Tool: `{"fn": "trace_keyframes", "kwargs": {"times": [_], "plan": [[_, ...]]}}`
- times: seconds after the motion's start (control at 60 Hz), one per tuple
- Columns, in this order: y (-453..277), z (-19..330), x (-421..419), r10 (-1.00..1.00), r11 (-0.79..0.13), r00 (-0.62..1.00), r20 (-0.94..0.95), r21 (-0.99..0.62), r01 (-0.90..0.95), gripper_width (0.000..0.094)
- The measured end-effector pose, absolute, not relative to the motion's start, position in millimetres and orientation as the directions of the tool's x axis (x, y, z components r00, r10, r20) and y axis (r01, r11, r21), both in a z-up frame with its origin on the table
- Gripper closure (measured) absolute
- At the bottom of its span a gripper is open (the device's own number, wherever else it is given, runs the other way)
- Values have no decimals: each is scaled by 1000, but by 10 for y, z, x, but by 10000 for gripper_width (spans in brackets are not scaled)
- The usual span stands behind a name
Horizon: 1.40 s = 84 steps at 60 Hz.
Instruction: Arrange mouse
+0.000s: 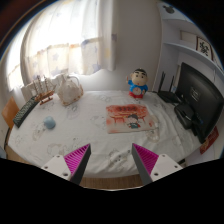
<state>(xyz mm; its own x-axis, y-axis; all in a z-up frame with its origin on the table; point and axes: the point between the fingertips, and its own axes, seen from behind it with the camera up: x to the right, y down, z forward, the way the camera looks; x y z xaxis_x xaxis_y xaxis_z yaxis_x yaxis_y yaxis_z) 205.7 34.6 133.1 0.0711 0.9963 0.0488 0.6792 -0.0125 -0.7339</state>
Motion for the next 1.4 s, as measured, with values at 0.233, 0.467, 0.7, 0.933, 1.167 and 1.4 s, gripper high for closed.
{"fn": "trace_keyframes", "kwargs": {"times": [0.233,0.467,0.7,0.933,1.167,1.4], "plan": [[-281,1216,1962,1000,9,-1,10,-740,672,83],[-1165,1097,1914,997,48,-79,-8,-732,679,81],[-2108,1057,1769,990,82,-140,-10,-769,634,82],[-2648,813,1391,988,108,-156,23,-817,567,82],[-2807,396,911,991,105,-131,37,-819,565,84],[-2882,148,472,992,102,-119,42,-820,564,84]]}}
